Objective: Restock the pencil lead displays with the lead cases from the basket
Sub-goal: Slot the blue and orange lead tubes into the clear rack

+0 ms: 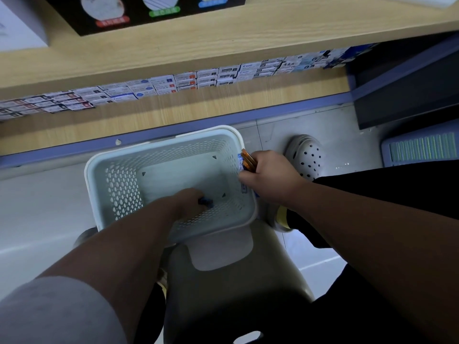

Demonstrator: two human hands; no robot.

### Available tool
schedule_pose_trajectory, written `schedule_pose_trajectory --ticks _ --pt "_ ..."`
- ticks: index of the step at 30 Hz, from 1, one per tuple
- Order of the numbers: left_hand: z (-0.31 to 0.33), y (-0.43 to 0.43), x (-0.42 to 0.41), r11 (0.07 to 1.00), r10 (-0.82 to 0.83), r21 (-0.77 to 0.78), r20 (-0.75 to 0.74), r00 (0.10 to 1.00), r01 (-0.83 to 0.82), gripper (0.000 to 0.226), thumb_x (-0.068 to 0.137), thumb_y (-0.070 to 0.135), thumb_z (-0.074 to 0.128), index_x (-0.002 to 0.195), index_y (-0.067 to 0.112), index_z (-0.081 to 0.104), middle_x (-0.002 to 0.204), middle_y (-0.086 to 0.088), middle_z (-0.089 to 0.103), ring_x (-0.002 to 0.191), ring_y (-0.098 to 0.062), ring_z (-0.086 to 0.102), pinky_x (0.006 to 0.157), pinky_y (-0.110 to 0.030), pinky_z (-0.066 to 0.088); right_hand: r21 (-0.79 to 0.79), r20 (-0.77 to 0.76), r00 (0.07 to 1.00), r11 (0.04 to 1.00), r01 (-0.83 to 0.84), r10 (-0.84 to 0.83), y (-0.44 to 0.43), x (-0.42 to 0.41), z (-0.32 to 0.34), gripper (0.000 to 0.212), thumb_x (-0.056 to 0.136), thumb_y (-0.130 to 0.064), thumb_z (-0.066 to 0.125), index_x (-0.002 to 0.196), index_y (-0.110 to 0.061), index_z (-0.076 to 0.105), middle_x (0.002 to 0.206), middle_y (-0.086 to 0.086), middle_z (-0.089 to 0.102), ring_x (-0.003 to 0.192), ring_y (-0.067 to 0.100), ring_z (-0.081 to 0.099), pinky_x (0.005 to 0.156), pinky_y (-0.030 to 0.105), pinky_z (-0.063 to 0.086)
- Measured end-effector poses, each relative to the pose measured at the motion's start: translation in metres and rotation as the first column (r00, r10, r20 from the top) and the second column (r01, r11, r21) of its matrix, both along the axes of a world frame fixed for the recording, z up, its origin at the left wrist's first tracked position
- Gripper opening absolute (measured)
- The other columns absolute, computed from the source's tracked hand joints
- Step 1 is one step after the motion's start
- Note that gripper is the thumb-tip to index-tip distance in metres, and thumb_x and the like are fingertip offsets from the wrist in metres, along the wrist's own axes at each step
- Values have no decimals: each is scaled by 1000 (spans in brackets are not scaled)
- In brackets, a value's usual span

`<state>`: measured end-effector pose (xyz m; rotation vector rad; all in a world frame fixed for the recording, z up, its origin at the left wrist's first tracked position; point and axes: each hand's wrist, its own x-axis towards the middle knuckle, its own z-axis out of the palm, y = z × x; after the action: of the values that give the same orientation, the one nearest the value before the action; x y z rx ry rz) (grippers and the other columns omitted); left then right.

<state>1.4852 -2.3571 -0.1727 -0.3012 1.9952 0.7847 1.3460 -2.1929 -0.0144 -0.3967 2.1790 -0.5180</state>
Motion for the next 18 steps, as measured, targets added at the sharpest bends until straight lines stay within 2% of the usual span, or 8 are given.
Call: schedule_pose_trajectory --ticks 4,6,8,11,14,16,18 --pt "4 -3 -2 1000 -3 27 41 999 2 42 96 43 60 113 5 64 119 -17 63 107 -31 59 84 -32 43 -11 13 1000 1000 10 -9 0 -1 2 26 88 -27 64 71 -11 54 69 13 58 63 26 56 63 43 52" --pt "6 -3 -3 1000 -4 31 46 999 3 41 97 41 58 114 4 63 120 -18 63 109 -31 58 84 -32 42 -22 43 998 999 37 -36 0 -2 3 29 88 -26 65 70 -6 54 69 19 57 62 30 55 60 42 49" --pt "9 -2 -4 999 7 39 47 999 -9 38 98 38 58 112 3 62 118 -18 63 107 -31 58 80 -31 40 -30 92 994 997 68 -65 0 -4 5 30 88 -25 64 67 -8 51 65 16 49 59 26 48 58 37 40" --pt "20 -4 -6 996 58 59 38 998 -60 32 98 35 59 106 4 62 109 -16 64 97 -28 58 73 -30 37 -43 193 973 989 140 -129 0 -6 13 24 88 -21 62 69 -10 52 62 12 42 58 20 42 55 33 36" --pt "39 -8 -17 985 122 113 70 990 -130 15 97 20 57 104 6 58 99 -13 63 82 -25 59 67 -31 42 -64 308 932 973 220 -191 -5 -11 27 23 90 -19 57 69 -13 51 56 9 40 49 19 39 46 25 34" --pt "62 -14 -27 961 176 198 99 979 -192 8 97 14 53 99 6 53 88 -12 62 70 -25 63 61 -29 45 -99 349 911 958 270 -221 -12 -14 39 27 89 -21 57 64 -15 48 49 6 38 43 20 37 48 29 32" --pt "93 -23 -37 938 216 255 100 971 -235 14 95 16 54 101 4 52 85 -14 62 68 -27 62 60 -34 46 -156 393 880 924 349 -266 -21 -16 54 30 91 -18 55 63 -16 44 45 5 33 38 20 32 49 32 26"
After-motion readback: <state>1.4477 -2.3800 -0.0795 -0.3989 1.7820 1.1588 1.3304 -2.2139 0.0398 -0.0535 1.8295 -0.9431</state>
